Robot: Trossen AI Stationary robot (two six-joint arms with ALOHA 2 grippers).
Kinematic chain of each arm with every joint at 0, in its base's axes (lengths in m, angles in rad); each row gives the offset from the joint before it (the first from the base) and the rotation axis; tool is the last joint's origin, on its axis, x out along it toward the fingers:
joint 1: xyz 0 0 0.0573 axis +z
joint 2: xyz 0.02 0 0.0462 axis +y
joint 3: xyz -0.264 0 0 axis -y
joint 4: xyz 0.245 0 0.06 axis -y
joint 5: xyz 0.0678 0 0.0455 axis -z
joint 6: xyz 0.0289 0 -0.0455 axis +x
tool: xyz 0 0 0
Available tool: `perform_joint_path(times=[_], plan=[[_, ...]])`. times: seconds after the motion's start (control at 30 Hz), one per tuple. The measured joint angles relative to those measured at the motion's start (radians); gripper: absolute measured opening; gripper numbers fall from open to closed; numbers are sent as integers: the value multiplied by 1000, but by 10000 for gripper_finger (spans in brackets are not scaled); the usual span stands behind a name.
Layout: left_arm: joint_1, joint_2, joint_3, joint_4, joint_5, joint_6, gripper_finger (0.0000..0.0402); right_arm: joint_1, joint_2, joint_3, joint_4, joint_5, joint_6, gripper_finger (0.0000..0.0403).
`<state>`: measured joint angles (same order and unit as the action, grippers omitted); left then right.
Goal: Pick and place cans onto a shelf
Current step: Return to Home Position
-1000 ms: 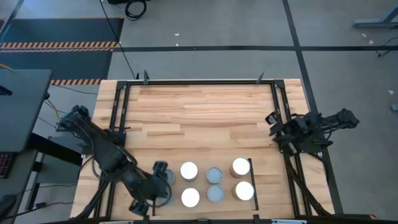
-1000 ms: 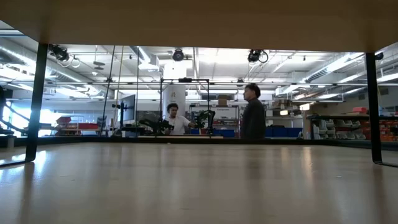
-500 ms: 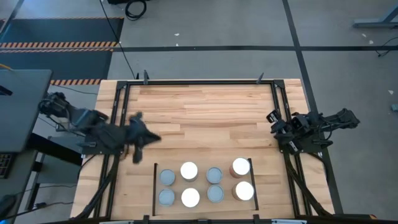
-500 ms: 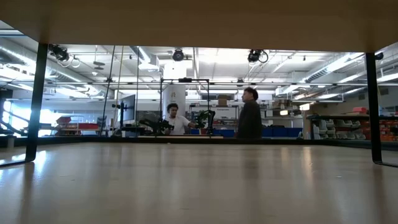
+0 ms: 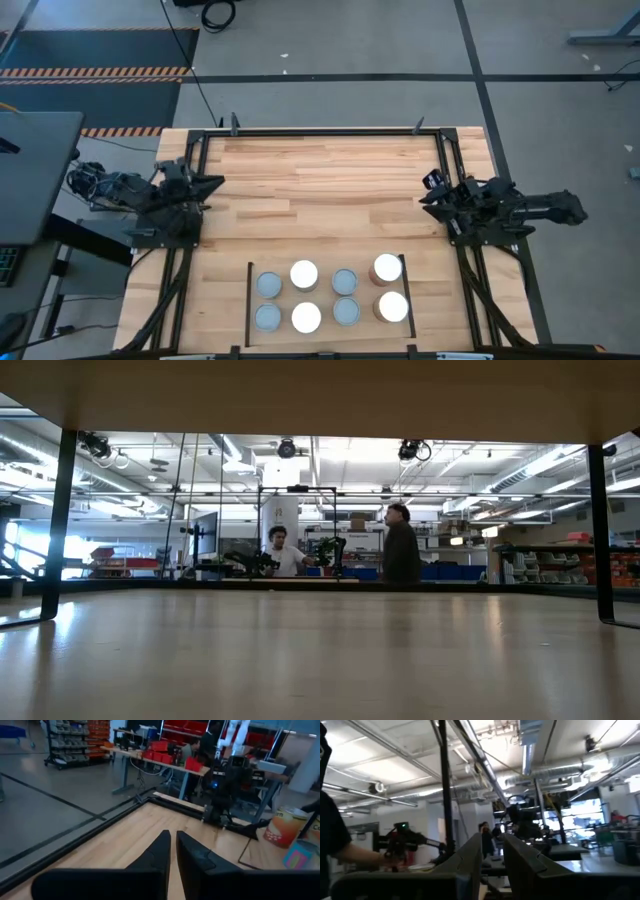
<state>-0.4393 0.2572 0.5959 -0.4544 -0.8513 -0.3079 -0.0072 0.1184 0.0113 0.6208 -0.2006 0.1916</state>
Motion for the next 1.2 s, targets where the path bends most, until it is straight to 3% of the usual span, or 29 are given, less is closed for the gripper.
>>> perform_joint_path(times=[0.13, 0.23, 0.37, 0.5, 0.6, 0.7, 0.83, 0.97, 1.1, 1.2], plan=[[0, -132, -86, -2, -3, 29, 36, -77, 0, 0, -17, -9, 8, 84], [0, -216, -170, 20, -62, 32, 36, -118, 0, 0, -110, -9, -4, 84], [0, -254, -300, 156, -63, 93, 36, -141, 4, -1, -198, 26, -57, 84], [14, -255, -443, 489, 236, 195, 36, -148, 7, -1, -197, 82, -146, 84], [52, -252, -570, 743, 365, 220, 36, -147, 8, -1, -206, 97, -199, 84], [114, -252, -584, 687, 405, 168, 36, -147, 8, -1, -202, 102, -189, 84], [235, -253, -587, 770, 520, 171, 36, -147, 8, -1, -203, 102, -191, 84], [388, -253, -588, 754, 741, 124, 36, -147, 8, -1, -203, 102, -191, 84], [506, -252, -588, 618, 1009, 46, 36, -147, 8, -1, -204, 102, -191, 84], [560, -252, -588, 579, 1115, 46, 36, -147, 8, -1, -204, 102, -191, 84]])
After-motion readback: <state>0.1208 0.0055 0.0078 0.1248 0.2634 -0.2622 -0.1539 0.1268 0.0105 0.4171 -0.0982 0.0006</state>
